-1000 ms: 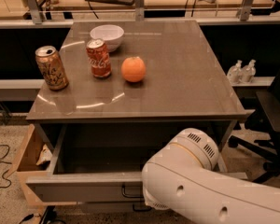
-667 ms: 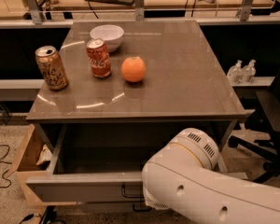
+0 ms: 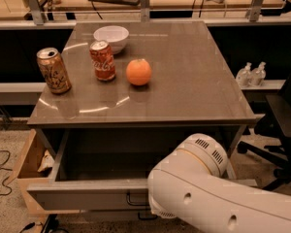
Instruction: Open top drawer
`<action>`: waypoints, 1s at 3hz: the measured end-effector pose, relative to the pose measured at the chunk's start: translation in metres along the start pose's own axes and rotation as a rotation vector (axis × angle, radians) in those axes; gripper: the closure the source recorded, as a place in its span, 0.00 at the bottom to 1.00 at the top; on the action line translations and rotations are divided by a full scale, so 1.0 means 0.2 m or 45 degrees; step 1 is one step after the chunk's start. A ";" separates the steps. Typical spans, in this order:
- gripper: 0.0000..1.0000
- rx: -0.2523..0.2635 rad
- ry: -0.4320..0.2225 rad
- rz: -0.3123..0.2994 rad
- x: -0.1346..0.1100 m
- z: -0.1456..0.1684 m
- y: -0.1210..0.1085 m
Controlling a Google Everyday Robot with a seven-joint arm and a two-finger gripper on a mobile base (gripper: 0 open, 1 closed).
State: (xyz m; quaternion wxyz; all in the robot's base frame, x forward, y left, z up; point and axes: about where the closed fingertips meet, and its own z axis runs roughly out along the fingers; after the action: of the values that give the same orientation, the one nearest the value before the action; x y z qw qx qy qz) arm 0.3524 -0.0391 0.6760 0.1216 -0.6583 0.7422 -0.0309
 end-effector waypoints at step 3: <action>1.00 0.000 0.000 0.000 0.00 0.00 0.00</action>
Offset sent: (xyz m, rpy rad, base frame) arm 0.0006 -0.0092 0.0262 -0.0613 -0.0171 -0.0107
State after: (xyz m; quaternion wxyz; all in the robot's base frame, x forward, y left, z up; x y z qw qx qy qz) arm 0.3523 -0.0391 0.6760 0.1215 -0.6584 0.7422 -0.0310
